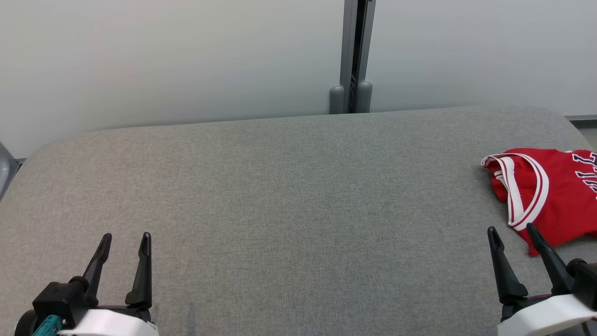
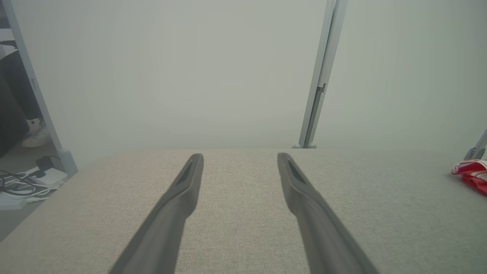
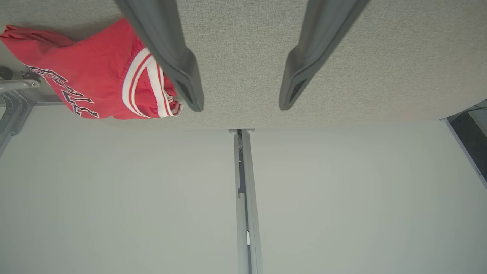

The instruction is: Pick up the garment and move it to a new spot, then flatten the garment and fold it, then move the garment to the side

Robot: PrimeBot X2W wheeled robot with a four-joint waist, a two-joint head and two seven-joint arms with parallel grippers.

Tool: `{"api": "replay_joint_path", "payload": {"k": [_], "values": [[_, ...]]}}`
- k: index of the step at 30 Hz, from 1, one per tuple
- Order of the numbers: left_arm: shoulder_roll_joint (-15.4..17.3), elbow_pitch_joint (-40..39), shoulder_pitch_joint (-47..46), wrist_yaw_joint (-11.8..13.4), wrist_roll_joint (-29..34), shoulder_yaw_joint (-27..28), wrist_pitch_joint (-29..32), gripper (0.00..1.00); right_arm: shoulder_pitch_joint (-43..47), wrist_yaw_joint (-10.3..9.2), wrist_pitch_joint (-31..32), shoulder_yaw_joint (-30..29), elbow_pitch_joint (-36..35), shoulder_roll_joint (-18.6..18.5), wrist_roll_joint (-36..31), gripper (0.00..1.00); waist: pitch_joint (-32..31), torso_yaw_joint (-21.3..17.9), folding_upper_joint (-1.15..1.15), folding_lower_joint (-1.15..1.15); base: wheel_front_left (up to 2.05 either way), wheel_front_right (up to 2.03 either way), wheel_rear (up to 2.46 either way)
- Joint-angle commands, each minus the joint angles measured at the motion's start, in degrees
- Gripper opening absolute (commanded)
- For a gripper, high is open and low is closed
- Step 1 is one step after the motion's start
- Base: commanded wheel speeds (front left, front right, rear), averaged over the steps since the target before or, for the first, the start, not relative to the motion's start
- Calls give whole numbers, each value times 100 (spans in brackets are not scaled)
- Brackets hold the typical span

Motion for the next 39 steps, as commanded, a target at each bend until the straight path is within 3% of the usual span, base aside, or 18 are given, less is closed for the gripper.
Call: {"api": "replay_joint_path", "payload": {"k": [1, 20, 21, 24, 39], "values": [[43, 14, -24, 10, -34, 3, -20, 100, -14, -2, -40, 5, 13, -11, 23, 100, 1, 6, 0, 0, 0, 0, 0], [84, 92, -51, 61, -117, -3, -103, 100, -18, -2, -43, 34, 63, 3, 98, 100, -5, 29, 0, 0, 0, 0, 0], [54, 82, -6, 56, -92, -8, -93, 0, -1, 0, -25, 33, 44, 25, 69, 0, -5, 29, 0, 0, 0, 0, 0], [-55, 230, 67, 56, -95, -43, -79, 0, 62, 0, -20, 36, 207, 76, 72, 0, -5, 29, 0, 0, 0, 0, 0], [-226, 479, -254, -110, -1566, -232, -186, 0, -448, 0, 508, -473, 807, 58, 1532, 0, 13, 14, 0, 0, 0, 0, 0]]}}
